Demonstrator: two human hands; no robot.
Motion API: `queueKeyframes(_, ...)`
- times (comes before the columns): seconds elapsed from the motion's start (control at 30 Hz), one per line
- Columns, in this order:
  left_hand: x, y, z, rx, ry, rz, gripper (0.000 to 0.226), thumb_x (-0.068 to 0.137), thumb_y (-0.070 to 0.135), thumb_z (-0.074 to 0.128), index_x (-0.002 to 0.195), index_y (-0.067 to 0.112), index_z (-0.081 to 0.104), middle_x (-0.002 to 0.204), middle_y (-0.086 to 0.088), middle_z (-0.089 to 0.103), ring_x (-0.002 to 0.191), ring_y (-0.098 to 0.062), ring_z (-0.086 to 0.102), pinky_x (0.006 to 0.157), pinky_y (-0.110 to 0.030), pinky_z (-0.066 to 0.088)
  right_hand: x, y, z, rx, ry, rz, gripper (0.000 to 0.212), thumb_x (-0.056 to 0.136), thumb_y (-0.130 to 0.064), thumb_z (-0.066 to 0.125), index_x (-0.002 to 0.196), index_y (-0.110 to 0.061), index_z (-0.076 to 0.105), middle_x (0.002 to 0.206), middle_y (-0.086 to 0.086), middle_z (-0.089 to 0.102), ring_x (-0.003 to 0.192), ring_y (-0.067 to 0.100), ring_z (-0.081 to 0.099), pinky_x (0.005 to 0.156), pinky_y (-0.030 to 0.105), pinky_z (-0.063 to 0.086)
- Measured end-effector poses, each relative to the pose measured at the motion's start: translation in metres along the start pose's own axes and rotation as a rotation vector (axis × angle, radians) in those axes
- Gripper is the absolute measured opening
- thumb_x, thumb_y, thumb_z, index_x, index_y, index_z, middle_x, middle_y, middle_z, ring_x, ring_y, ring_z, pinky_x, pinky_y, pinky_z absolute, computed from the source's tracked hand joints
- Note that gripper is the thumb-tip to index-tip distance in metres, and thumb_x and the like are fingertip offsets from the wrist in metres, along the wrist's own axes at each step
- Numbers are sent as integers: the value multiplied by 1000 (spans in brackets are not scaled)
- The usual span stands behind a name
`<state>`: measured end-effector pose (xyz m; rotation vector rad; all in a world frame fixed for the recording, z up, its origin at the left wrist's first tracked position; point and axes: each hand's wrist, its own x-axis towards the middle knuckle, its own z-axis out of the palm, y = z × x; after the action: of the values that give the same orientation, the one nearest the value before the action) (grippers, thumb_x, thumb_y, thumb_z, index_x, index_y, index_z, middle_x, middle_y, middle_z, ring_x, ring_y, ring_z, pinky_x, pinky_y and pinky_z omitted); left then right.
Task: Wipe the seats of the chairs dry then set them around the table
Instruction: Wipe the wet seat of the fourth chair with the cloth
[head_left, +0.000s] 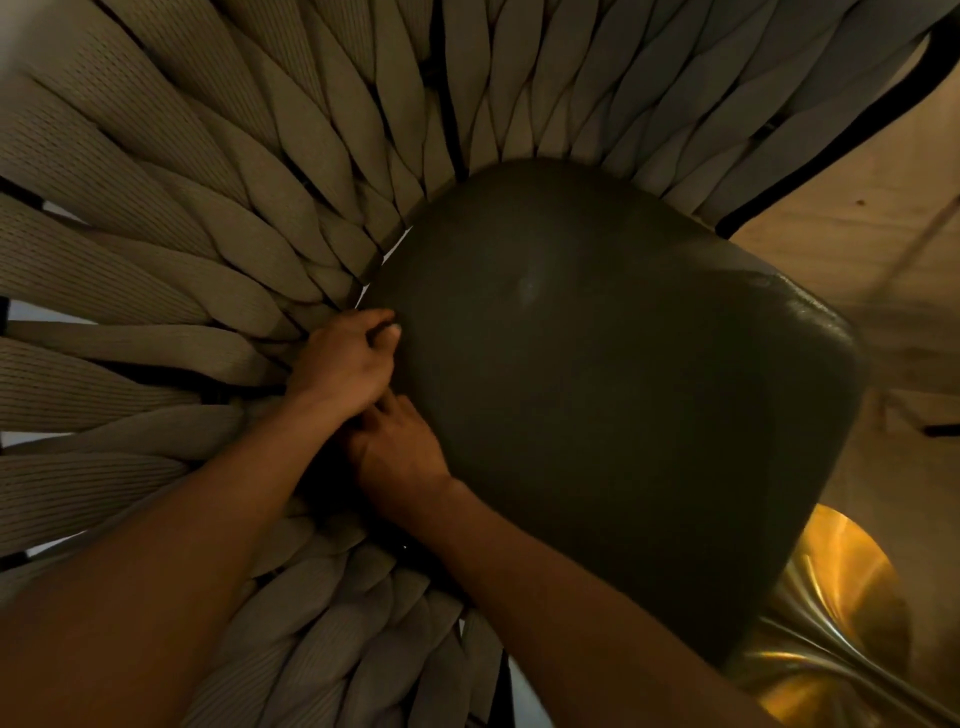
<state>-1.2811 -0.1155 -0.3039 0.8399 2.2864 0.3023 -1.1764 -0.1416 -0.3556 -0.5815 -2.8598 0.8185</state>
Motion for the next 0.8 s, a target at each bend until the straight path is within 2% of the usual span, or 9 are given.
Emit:
queueKeyframes(0.1,1,-2,-1,-24,-4,-7,39,100,30,49,138,24,53,145,-6,49,132,-25,46,108,-32,34,-4,34,-21,-128,0,86,36,77,-24,47,99,-15,73,102,9,64,86,31,56,68,33,43)
queueKeyframes(0.2,1,-3,0,-24,-10,-23,45,99,33,51,143,26,46,150,-4,41,136,-25,40,110,-36,33,-15,89,-53,-239,94,227,44,76,-23,46,114,-24,67,112,6,63,87,31,57,70,36,46)
queueKeyframes(0.27,-1,-4,3,58,-58,15,64,92,44,60,149,31,33,157,-7,29,142,-27,30,114,-39,29,-27,126,-78,-281,123,352,51,73,-18,46,120,-23,64,116,10,62,90,36,56,73,40,47)
queueKeyframes(0.37,-9,-6,9,235,-188,37,105,74,59,73,153,42,5,163,-7,-1,148,-32,11,117,-49,24,-48,173,-122,-361,106,573,57,78,-7,57,133,-21,55,128,15,53,105,39,49,86,45,42)
queueKeyframes(0.47,-14,-4,15,377,-250,28,125,64,63,78,149,46,-13,161,-4,-19,149,-33,0,114,-55,25,-77,213,-158,-423,119,739,60,80,-7,59,138,-21,49,134,17,46,117,40,40,97,48,34)
queueKeyframes(0.67,-14,1,21,453,-224,29,130,64,64,78,149,42,-18,160,-7,-22,148,-36,-4,111,-57,26,-130,265,-216,-307,183,1119,46,90,-7,50,134,-21,52,133,22,45,118,44,38,102,49,31)
queueKeyframes(0.73,-15,3,21,462,-216,29,129,64,63,78,150,41,-17,160,-8,-21,148,-37,-4,112,-58,25,-131,268,-221,-247,219,1189,44,91,-7,48,133,-18,53,134,23,44,120,44,38,105,49,31)
queueKeyframes(0.8,-15,5,20,460,-217,23,129,64,62,78,150,42,-16,160,-8,-21,148,-37,-3,111,-59,25,-119,266,-215,-160,309,1189,43,90,-3,47,130,-16,56,133,21,46,122,39,40,108,44,30)
